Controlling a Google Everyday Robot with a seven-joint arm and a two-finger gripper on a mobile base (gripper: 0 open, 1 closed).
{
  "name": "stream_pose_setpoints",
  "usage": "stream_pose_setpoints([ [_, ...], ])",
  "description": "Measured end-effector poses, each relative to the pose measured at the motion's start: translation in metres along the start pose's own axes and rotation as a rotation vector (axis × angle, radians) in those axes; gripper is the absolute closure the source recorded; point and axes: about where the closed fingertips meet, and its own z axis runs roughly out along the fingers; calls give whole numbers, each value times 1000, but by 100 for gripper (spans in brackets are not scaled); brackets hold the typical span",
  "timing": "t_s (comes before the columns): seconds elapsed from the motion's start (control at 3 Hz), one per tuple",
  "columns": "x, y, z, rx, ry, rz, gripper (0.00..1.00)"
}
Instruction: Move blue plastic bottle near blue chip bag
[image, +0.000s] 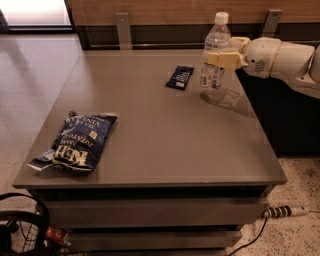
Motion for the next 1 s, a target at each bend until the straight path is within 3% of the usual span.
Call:
stream_pose_setpoints([
  [0.33,-27,22,-10,19,-83,7,100],
  [0.67,-46,61,-12,26,-143,4,100],
  [1.0,-49,107,-6,16,-132,-2,100],
])
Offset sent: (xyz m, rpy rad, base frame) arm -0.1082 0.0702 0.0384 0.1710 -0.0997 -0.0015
